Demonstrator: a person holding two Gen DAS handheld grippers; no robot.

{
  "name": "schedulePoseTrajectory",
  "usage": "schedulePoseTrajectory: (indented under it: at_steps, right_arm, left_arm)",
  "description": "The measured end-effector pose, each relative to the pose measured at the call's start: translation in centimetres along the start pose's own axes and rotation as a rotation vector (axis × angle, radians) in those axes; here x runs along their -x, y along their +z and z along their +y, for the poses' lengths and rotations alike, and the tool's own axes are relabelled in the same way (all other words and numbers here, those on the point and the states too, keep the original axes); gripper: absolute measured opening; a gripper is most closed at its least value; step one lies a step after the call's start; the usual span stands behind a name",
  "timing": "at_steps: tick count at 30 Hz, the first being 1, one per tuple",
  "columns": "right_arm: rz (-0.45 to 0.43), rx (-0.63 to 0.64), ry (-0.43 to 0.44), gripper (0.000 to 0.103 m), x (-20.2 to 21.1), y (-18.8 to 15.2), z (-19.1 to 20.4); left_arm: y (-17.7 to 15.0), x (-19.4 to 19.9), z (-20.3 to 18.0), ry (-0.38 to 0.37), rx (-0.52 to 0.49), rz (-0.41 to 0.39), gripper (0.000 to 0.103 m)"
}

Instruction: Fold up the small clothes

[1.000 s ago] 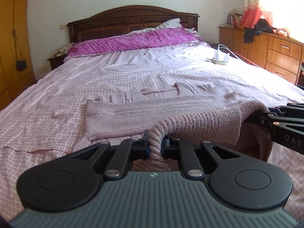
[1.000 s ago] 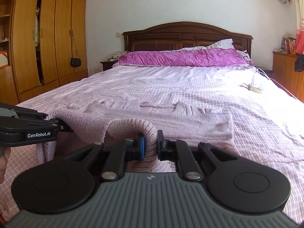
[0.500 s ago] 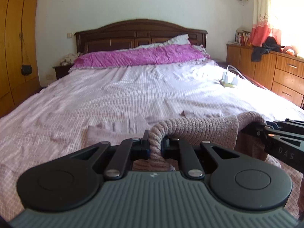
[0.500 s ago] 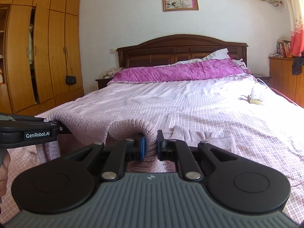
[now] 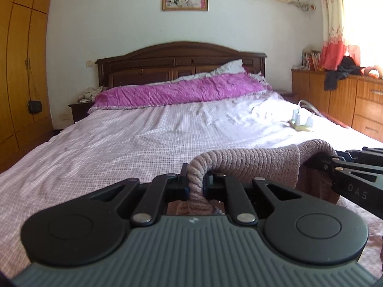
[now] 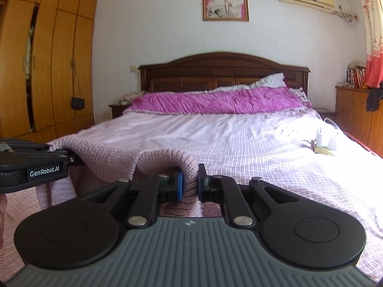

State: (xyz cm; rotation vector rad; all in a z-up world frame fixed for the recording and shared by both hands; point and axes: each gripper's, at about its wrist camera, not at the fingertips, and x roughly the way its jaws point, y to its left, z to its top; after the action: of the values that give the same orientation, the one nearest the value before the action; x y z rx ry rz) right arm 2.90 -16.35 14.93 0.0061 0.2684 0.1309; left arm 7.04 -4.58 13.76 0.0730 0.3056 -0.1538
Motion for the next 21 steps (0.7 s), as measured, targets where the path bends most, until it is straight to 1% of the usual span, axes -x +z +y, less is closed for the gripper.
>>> schedulePoseTrajectory:
  at_steps: [2, 7, 9, 12, 13, 15, 18, 21]
  right_arm:
    - [0.043, -0.003, -0.008, 0.012, -2.8, -0.3, 0.0]
    - [0.155, 0.017, -0.037, 0.012, -8.9, -2.9, 0.0]
    - [0.187, 0.031, -0.053, 0.013, -10.8, -4.1, -0.2]
    - [0.249, 0.014, -0.063, 0.013, -13.6, -6.1, -0.6]
    - [0.271, 0.006, -0.058, 0.014, -14.4, -6.7, -0.8]
    - [0.275, -0.011, -0.046, 0.015, -15.1, -7.7, -1.2]
    - [0.284, -0.009, -0.028, 0.023, -15.6, -8.2, -1.1]
    - [0.279, -0.014, -0.019, 0.024, -15.8, -8.2, -1.8]
  left_arm:
    - [-0.6, -2.2, 0.2, 0.002, -0.007, 0.043, 0.012]
    - [-3.5, -8.6, 0.9, -0.002, 0.012, 0.178, 0.012]
    - [-4.5, -10.7, 1.1, -0.002, 0.007, 0.218, 0.012]
    - [-5.9, -13.0, 1.3, -0.001, 0.015, 0.267, 0.012]
    - [-6.4, -13.6, 1.3, -0.003, 0.019, 0.281, 0.013]
    - [-7.1, -14.4, 1.4, 0.0, 0.026, 0.301, 0.015]
    - [-7.6, -14.7, 1.4, 0.0, 0.021, 0.302, 0.015]
    - [-7.3, -14.4, 1.4, 0.0, 0.015, 0.299, 0.015]
